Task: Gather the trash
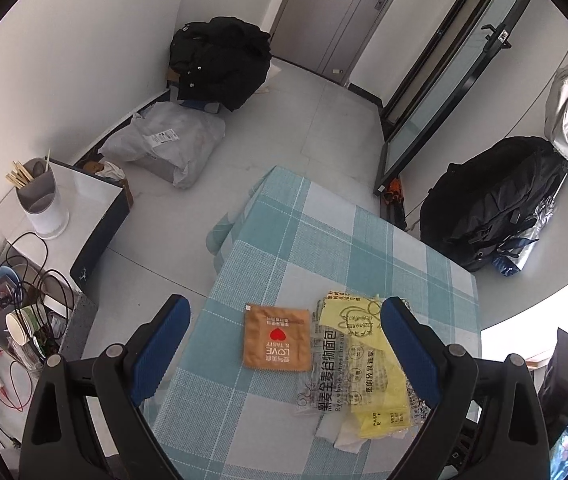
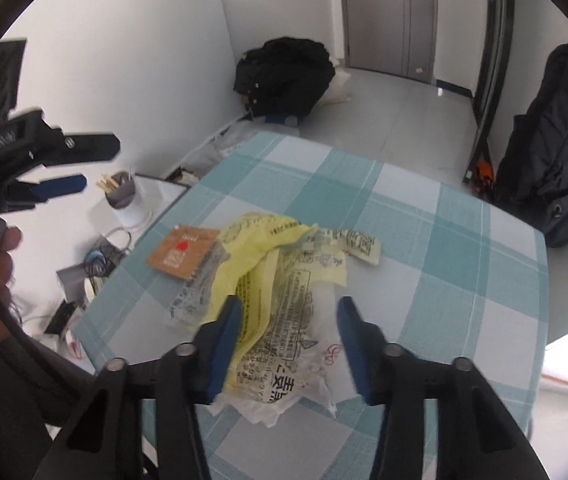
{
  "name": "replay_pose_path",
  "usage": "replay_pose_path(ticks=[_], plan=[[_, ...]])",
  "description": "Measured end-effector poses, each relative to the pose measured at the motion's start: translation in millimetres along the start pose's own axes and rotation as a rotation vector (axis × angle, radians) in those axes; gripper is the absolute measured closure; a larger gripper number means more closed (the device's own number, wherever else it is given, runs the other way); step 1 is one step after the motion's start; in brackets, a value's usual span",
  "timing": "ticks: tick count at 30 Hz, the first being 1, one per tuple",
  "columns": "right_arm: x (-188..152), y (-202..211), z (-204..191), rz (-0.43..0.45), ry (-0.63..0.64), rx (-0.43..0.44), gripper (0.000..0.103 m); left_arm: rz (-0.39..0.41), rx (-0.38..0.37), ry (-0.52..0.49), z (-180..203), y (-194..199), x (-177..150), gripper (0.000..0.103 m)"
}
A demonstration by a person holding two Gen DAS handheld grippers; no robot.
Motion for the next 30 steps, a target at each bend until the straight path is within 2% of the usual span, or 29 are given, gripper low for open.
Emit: replay_pose_path(ticks=[1,3,6,10,21,28,30], plan=[[-1,-3,-1,-0.011,0.0,0.002,0.079,0.003,0.004,-0.004,0,1,0,0.009],[-4,-6,-1,-0.023,-0.007,0.002,0.081,0.005,0.01,-0.007,0,2,1,0.009],[-6,-6,0,-0.023,-0.007,0.001,0.09,0.0,0.014,-0.003,-3,1,1,0.009],[-6,-1,1,-0.013,-0.008,-0.002,0.097,-0.009,0.021,-0.001,-4,-3,1,0.009],[-8,20,14,0.027,-0.037,0.019,0.102,-0.048,0.012,-0.017,0,-14,-3,0.009],[-3,50,25,0.105,-0.066,0.036,0.102,-0.063,-0.006,-0.061,15,-19,-6,0.009],[-1,57,26,0.127,-0.059,0.04,0.102,-0.09,-0.034,-0.073,20,-24,-7,0.009]])
Point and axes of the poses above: each gripper's, at about its wrist camera, not at the fingertips, and y roughly against the way its jaws point, z to its right, x to its top, the point moved 5 cm from there along -y, roughly the way its jaws point, and after that the axes turned 6 degrees about -z, right-handed, at the moved point
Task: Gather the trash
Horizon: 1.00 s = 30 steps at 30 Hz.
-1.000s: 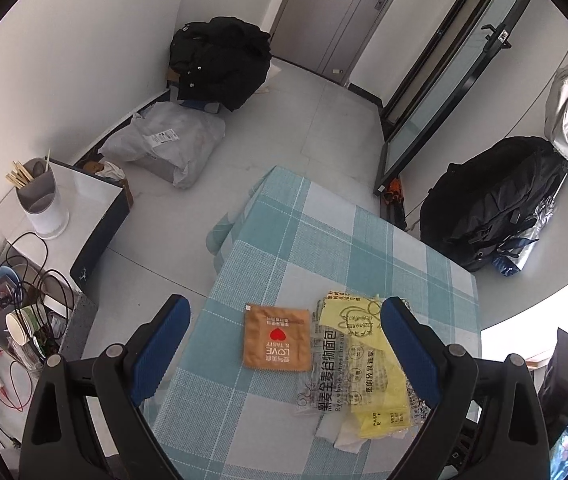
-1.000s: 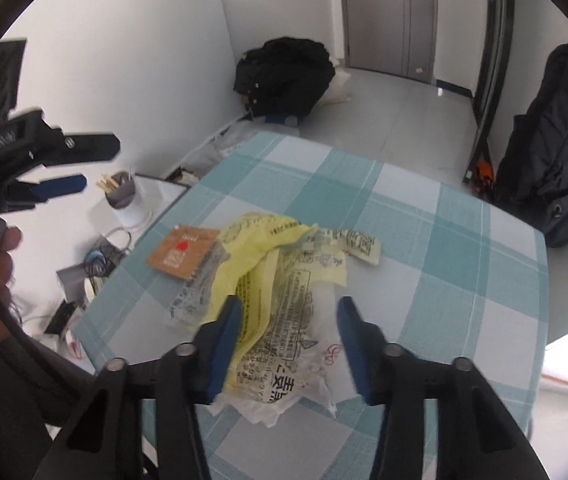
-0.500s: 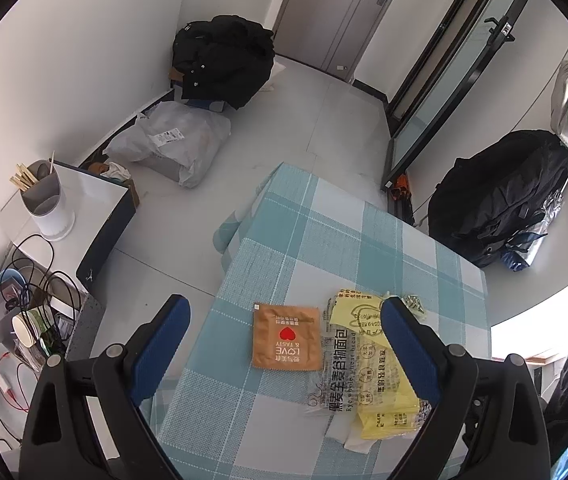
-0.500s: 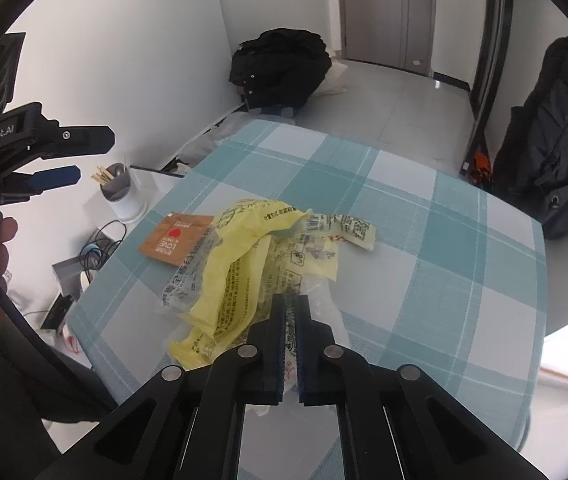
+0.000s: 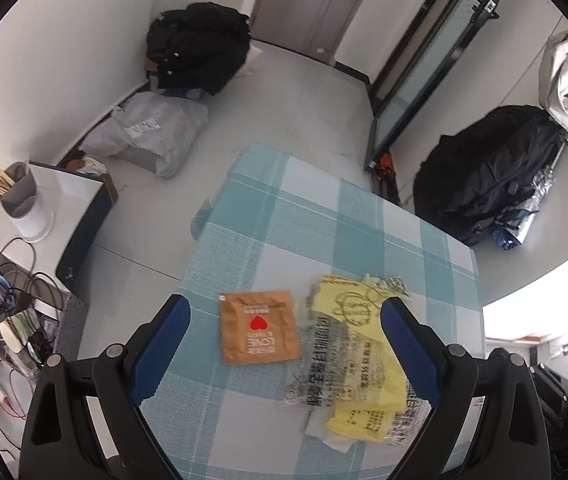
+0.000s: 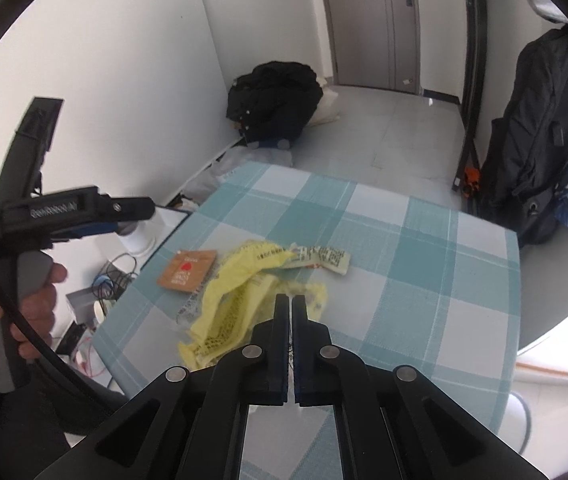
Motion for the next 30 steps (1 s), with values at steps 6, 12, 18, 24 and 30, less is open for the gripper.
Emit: replay_pose_path(ticks=[6,12,18,24,30], plan=[[3,7,11,0.019,0.0,-0.015,0.102,-0.146,-0.096,-0.061,25,-28,-11,0.009],[-13,-9,29,-0.038,-0.065,0.005,0.099,-0.217,-0.029,-0.135,45,-55,-22,0.009],[-28,-15,33,-0.065,-0.09,0.051,0.072,-0.241,0.051,-0.169,48,-66,-25,0.009],[-33,-14,37,-0.056,-0.099,0.06,0.058,-0.244,0.094,-0.136,43,-73,-23,0.009],[-37,-20,44,-0.08,-0.14,0.083,0.058,-0.254,0.093,-0.148,46,-78,-24,0.038]])
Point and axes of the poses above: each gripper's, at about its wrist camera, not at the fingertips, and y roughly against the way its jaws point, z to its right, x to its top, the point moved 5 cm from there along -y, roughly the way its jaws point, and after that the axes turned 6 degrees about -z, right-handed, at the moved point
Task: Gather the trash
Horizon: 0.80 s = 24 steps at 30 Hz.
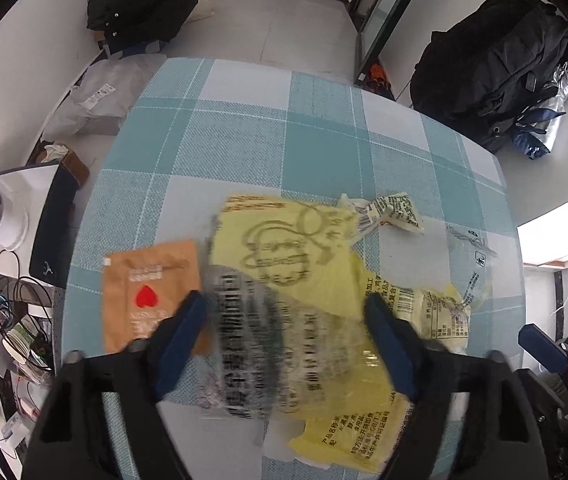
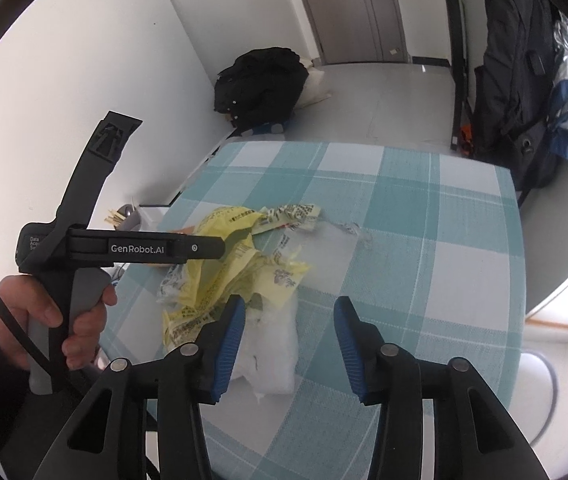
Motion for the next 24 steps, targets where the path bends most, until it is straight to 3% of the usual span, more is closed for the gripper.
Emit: replay_pose_path(ticks=[10,12,16,24], plan=[[0,-3,2,-0.001,-0.016,0.003,0.058,-0.005,-0.068,0.009,3,6,-3,0.069],[0,-4,2,-0.002,-0.022,0.003,0.058,0.004,-0.096,0.027,3,6,-3,0.08],[0,-5,3,0.0,-0.03,-0.003,0.058,0.02,-0.123,0.046,0,10,-1,0.083],[0,-8,1,0.002,-0.051,-0.011,0.053,0.028,-0.288,0.098,-5,25,-3,0.084]])
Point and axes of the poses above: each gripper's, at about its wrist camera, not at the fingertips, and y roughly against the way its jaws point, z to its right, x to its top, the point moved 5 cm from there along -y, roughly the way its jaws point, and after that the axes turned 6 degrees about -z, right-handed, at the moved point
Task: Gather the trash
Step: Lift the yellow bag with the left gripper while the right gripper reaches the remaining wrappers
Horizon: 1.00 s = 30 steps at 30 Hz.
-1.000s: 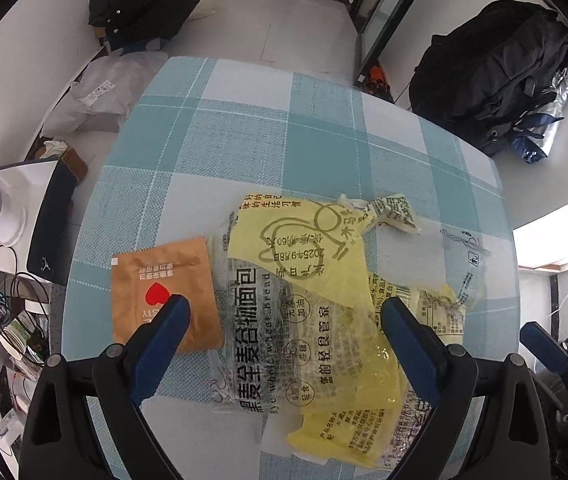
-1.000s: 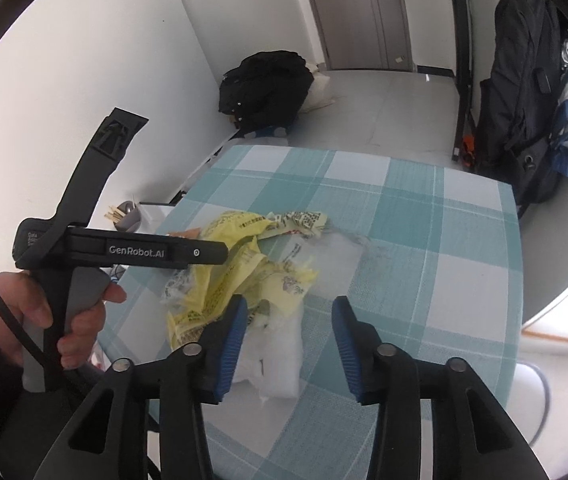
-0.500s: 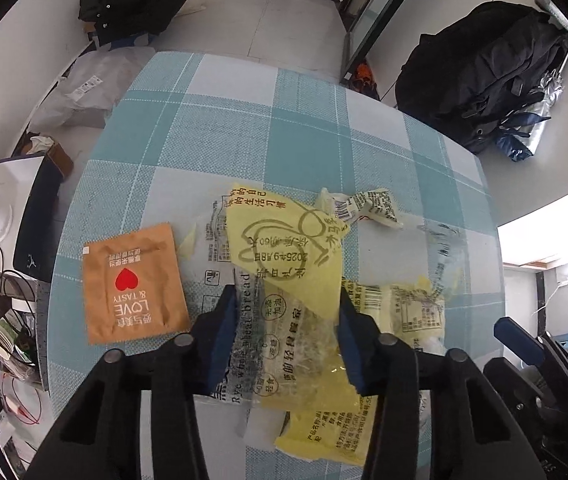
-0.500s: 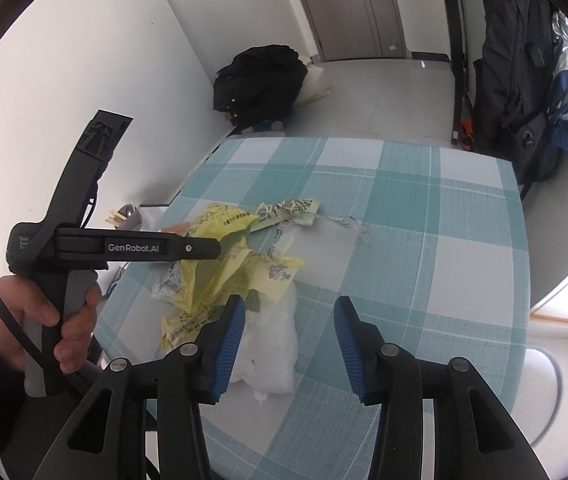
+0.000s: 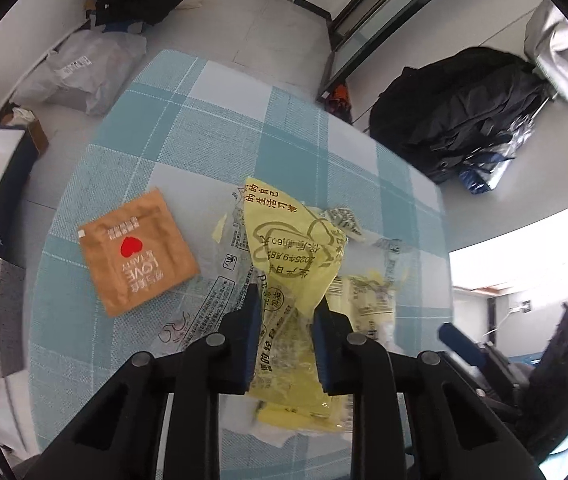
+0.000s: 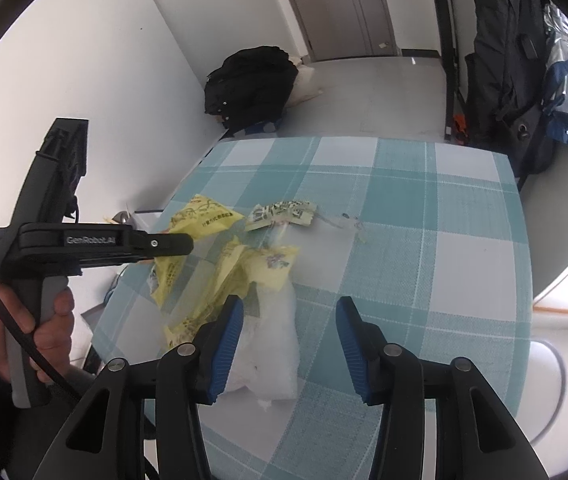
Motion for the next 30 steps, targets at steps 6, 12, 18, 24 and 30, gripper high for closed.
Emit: replay_pose_path(ticks=[6,12,18,24,30], plan=[[-2,-2,0,-0.005,-0.02,0.004,0.052,0.018,-0.123,0.018,4,15,1,0.084],[-3,-4,2,-0.014,-0.058,0.017,0.05,0.027,-0.234,0.019,9,27,1,0.084],[1,-4,-2,-0.006,-0.088,0.068,0.049,0.05,-0.326,0.045,6,40,3,0.084],[15,-18,-10,-0.041,-0.072,0.08,0.038,0.092,-0.342,0.038,4,57,4,0.084],[26,-45,-12,-0.099,-0.098,0.098,0.035,0.112,-0.341,0.035,0,64,6,0.084]])
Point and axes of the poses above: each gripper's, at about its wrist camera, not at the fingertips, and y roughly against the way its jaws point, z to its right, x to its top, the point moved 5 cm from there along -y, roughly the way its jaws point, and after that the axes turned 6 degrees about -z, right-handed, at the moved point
